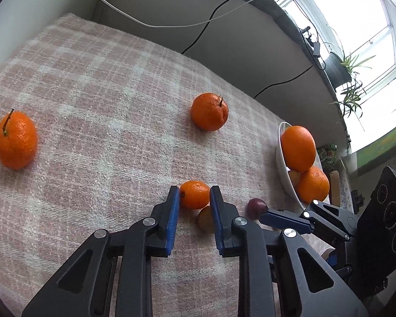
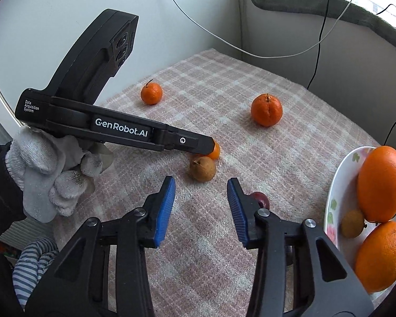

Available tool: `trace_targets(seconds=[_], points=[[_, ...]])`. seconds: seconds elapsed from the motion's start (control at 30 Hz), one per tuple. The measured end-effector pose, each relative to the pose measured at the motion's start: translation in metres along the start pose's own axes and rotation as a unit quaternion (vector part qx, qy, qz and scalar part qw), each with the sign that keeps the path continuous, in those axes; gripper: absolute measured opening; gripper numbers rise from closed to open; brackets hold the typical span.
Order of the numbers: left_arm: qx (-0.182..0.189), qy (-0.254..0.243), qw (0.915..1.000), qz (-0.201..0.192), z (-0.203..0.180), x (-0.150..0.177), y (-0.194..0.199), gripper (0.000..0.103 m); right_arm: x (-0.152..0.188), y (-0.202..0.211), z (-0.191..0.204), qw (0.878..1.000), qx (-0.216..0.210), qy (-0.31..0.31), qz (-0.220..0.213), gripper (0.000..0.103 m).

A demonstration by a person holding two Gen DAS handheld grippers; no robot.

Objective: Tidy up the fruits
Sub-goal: 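Close the right tool on the kiwi while the left tool closes on the small tangerine, then carry the kiwi with the right tool to the plate while the left tool carries the tangerine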

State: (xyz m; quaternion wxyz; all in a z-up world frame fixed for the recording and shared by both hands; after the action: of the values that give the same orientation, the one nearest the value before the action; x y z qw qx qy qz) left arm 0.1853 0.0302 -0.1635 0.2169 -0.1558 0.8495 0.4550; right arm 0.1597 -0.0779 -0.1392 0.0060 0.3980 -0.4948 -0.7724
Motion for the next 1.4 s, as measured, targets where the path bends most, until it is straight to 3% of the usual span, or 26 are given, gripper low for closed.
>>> trace_targets(seconds=[0.13,0.83,1.4], points=[[-0.001,0.015,0.9998,-0.017,0.006,-0.003,0.005,0.021,-0.001,-0.006,-0.001,1.000,0.002,0.000,0.005,0.042],[0.000,0.012,0.9996,-0.025,0.006,-0.002,0.008,0.020,-0.009,-0.040,-0.003,1.000,0.014,0.008,0.026,0.027],[0.001,-0.010,0.9992,-0.038,-0.028,-0.005,0.018,0.020,-0.009,0.013,-0.026,0.999,0.026,-0.021,-0.016,0.027]])
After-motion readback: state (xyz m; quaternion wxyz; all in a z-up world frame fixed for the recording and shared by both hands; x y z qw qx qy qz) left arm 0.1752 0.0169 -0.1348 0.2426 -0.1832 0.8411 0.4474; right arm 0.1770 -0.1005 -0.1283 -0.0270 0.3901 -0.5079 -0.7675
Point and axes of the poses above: each gripper's, at about its wrist camera, not at the fingertips, and y roughly against the way its jaws point, z to its left, x to its underside, the point moved 5 cm from there along -y, roughly the way its jaws point, and after that the axes turned 10 degrees about -y, right-handed, at the moved point
